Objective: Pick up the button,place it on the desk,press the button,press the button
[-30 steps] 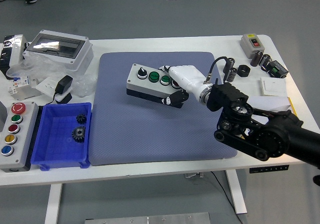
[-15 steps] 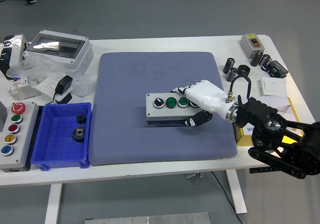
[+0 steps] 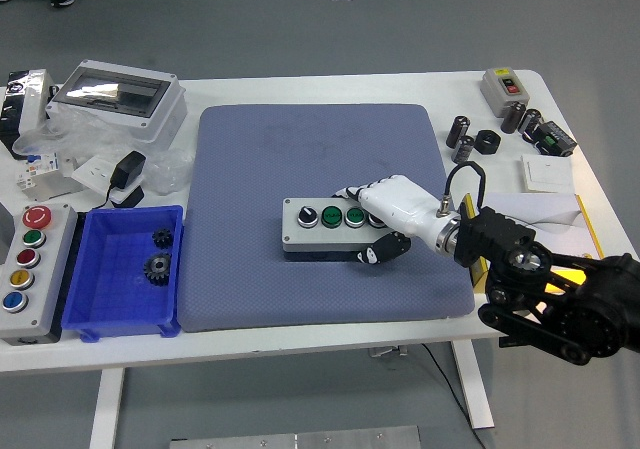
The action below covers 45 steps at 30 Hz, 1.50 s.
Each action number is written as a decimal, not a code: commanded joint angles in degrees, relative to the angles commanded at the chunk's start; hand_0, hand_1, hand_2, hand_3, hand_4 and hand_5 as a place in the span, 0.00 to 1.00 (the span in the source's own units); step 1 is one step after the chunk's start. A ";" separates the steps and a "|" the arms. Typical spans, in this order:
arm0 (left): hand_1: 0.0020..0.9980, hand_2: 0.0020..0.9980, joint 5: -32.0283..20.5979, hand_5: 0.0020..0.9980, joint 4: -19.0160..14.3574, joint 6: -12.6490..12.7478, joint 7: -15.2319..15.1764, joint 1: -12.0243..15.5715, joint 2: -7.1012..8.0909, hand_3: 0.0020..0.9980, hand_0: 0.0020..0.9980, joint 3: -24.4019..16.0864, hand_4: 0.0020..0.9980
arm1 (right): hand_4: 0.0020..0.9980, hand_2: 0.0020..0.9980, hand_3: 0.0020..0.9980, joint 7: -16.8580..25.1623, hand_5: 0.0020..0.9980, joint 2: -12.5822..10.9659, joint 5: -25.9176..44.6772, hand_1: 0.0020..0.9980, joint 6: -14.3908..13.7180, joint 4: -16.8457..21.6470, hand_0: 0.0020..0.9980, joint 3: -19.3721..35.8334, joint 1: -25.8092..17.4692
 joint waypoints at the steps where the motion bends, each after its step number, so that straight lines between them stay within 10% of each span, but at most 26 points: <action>1: 0.64 0.62 0.06 0.40 -0.01 0.00 0.03 -0.01 0.02 0.67 0.69 -0.04 0.71 | 0.33 0.82 0.78 -0.05 0.17 0.02 0.35 0.78 0.11 0.00 0.79 -0.16 0.06; 22: 0.64 0.61 0.26 0.38 -0.03 0.04 0.24 -0.12 0.35 0.67 0.69 0.01 0.70 | 0.41 0.92 0.98 1.43 0.12 -2.57 23.14 0.88 6.73 2.49 0.89 1.12 0.58; 45: 0.64 0.61 -0.11 0.38 -0.10 0.09 -0.13 -0.14 0.22 0.67 0.69 -0.09 0.69 | 0.47 0.93 1.00 2.30 0.13 -4.22 26.81 0.89 8.81 3.40 0.89 0.61 2.16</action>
